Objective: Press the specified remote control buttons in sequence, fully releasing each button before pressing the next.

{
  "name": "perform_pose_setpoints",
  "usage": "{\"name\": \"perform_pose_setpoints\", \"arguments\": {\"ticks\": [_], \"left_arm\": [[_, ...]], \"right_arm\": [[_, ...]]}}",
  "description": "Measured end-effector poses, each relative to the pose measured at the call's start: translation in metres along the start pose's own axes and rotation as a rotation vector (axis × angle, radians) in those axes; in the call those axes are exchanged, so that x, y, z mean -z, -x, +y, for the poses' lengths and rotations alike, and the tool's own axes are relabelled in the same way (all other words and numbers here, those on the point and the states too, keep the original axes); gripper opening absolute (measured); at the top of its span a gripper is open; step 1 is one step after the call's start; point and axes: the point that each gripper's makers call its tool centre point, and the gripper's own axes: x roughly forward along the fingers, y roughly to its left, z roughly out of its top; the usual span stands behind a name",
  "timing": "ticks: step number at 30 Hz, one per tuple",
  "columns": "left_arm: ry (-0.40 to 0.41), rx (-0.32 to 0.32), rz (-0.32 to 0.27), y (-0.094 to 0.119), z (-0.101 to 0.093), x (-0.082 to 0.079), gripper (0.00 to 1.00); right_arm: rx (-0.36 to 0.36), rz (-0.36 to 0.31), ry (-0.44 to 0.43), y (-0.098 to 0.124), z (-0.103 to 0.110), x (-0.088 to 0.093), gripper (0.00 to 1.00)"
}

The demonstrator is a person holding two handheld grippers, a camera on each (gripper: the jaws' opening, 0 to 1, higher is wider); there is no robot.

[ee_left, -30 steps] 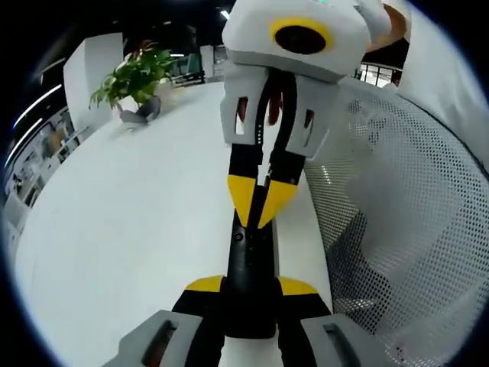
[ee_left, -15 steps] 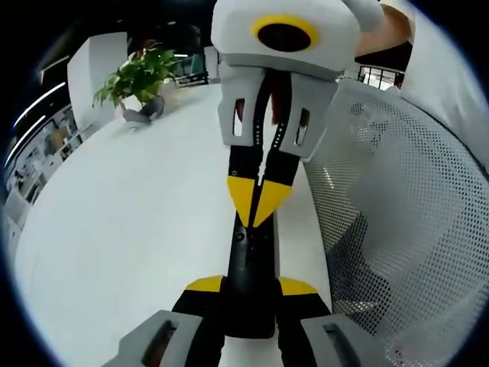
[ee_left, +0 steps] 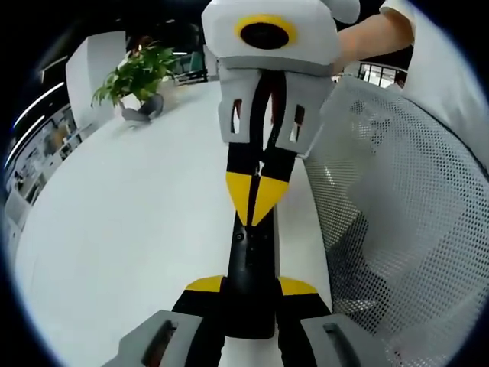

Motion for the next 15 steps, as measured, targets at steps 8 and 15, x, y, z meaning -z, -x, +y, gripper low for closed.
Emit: {"name": "perform_pose_setpoints", "arguments": {"ticks": [8,15], "left_arm": [[0.006,-0.003,-0.023,0.0004,-0.0001,-0.0004,0.24],[0.008,0.002,-0.067,0.0014,-0.0004,0.0002,0.24]], "right_arm": [[-0.015,0.05,0.039,0.0028,0.003,0.0076,0.0],[0.028,0.178,0.106,-0.0011,0.003,0.0069,0.0]]}}
